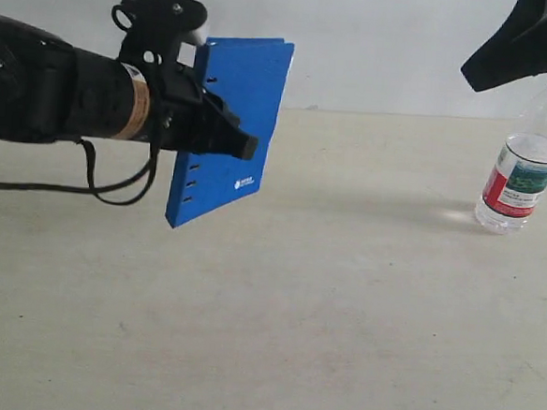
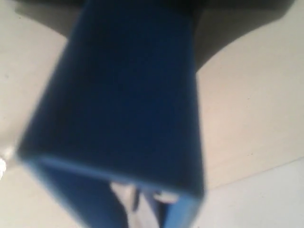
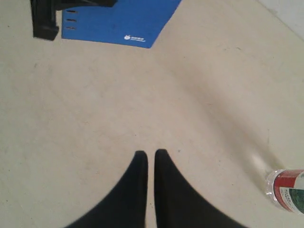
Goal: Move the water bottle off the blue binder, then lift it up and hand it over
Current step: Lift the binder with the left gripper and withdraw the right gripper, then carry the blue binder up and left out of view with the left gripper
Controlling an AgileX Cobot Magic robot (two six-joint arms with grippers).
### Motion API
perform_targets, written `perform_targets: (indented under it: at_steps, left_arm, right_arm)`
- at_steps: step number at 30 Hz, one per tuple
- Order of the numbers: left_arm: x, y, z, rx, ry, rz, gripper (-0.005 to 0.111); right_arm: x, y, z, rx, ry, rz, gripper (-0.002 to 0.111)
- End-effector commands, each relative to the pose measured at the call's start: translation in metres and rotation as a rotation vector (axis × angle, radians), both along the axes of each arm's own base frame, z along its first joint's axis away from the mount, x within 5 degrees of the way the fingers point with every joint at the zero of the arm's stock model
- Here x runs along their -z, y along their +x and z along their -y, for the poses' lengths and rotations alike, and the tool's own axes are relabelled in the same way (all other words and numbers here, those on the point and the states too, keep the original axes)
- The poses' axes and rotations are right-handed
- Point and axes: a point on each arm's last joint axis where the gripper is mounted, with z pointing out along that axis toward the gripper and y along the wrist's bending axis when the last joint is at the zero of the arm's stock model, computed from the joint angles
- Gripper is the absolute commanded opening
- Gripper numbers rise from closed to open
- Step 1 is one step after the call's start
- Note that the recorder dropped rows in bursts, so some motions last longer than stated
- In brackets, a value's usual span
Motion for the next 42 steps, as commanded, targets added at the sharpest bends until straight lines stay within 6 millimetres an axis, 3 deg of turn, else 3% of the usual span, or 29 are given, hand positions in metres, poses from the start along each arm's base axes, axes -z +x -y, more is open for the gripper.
perform_targets:
  at_steps: [1, 6, 11, 15, 18, 20, 26, 37, 42]
  left_arm:
    - [-0.009, -0.022, 0.012, -0.073, 0.137, 0.149, 0.005]
    - [-0.037, -0.024, 0.002, -0.386, 0.228, 0.451, 0.005]
    - [-0.037, -0.020, -0.009, -0.472, 0.169, 0.435, 0.005]
    - [-0.041, -0.018, -0.026, -0.675, 0.088, 0.481, 0.005]
    - [-0.049, -0.016, -0.036, -0.706, 0.068, 0.488, 0.005]
    - [-0.051, -0.015, -0.037, -0.724, 0.050, 0.490, 0.005]
    - [-0.053, -0.016, -0.038, -0.723, 0.026, 0.484, 0.005]
    - [-0.053, -0.016, -0.038, -0.714, 0.056, 0.493, 0.005]
    - [-0.063, -0.020, -0.042, -0.721, 0.026, 0.503, 0.009]
  right_arm:
    - [-0.003, -0.003, 0.001, 0.035, 0.012, -0.013, 0.000]
    - [-0.008, -0.012, 0.003, 0.037, 0.001, -0.001, 0.000]
    - [-0.020, -0.032, 0.015, 0.135, -0.075, 0.138, 0.000]
    - [-0.030, -0.061, 0.028, 0.250, -0.136, 0.265, 0.000]
    - [-0.038, -0.094, 0.038, 0.351, -0.154, 0.402, 0.000]
    - [-0.035, -0.118, 0.046, 0.421, -0.190, 0.428, 0.000]
    - [-0.006, -0.150, 0.063, 0.577, -0.265, 0.411, 0.000]
    - [0.000, -0.159, 0.064, 0.619, -0.225, 0.430, 0.000]
    - [0.000, -0.159, 0.064, 0.619, -0.225, 0.430, 0.000]
